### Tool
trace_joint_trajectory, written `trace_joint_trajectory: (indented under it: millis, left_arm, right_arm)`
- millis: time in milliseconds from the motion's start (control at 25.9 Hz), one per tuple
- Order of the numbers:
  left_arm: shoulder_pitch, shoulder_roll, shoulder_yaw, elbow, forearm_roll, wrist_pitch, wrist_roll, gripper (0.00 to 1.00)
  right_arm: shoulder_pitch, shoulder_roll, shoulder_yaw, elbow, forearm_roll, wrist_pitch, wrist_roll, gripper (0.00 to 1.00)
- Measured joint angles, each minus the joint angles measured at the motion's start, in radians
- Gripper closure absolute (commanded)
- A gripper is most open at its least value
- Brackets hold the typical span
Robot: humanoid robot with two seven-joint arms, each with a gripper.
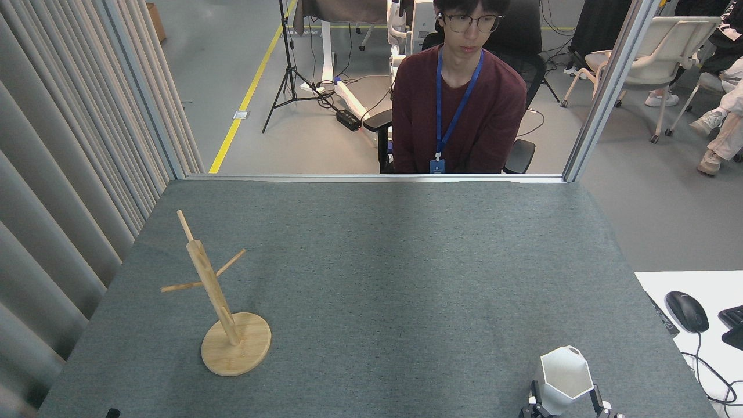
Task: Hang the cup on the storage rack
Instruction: 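Grasp the white hexagonal cup with the right gripper and lift it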
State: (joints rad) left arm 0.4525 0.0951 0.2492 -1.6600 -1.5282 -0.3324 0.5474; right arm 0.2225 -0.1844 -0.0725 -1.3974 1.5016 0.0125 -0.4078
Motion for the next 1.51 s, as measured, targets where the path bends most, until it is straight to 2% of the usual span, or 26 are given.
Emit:
trace_joint_trajectory:
  millis: [77,155,193,232,425,580,734,889,1043,1198,1507]
  left_arm:
    - [0.000,0.000,0.001,0.002,0.000,0.000,0.000,0.00]
    - [0.000,0.000,0.001,0.002,0.000,0.000,0.000,0.00]
    - [0.000,0.000,0.001,0.002,0.000,0.000,0.000,0.00]
    - [0.000,0.000,0.001,0.002,0.000,0.000,0.000,0.00]
    - [0.000,-0.002,-0.001,0.002,0.002,0.001,0.001,0.00]
    - [-0.016,-0.010,-0.025,0.028,-0.011,0.001,0.002,0.00]
    - [-0.061,-0.018,-0.139,0.043,-0.078,-0.006,-0.002,0.00]
    - [-0.112,-0.032,-0.275,0.081,-0.192,-0.012,-0.012,0.00]
    - [-0.159,-0.071,-0.344,0.118,-0.304,-0.017,-0.024,0.00]
    - [-0.201,-0.103,-0.378,0.147,-0.387,-0.024,-0.040,0.00]
    - [-0.249,-0.128,-0.404,0.209,-0.417,-0.026,-0.054,0.00]
  right_arm:
    - [-0.011,0.001,0.000,0.012,0.000,0.002,0.001,0.05]
    - [-0.020,0.004,0.000,0.022,0.000,0.006,0.003,0.40]
    - [-0.022,0.004,0.000,0.025,0.000,0.006,0.005,0.49]
    - [-0.024,0.005,0.000,0.029,0.000,0.006,0.006,0.51]
    - [-0.028,0.016,-0.005,0.029,-0.002,0.007,-0.003,0.50]
    - [-0.032,0.036,-0.012,-0.025,-0.005,0.007,-0.014,0.51]
    - [-0.063,0.053,-0.015,-0.086,-0.006,0.007,-0.015,0.50]
    - [-0.131,0.107,0.014,-0.105,0.010,0.008,-0.017,0.50]
    - [-0.169,0.165,0.134,-0.111,0.102,0.013,-0.005,0.50]
    - [-0.154,0.203,0.272,-0.135,0.194,0.022,-0.003,0.50]
    - [-0.098,0.224,0.441,-0.143,0.281,0.043,-0.006,0.50]
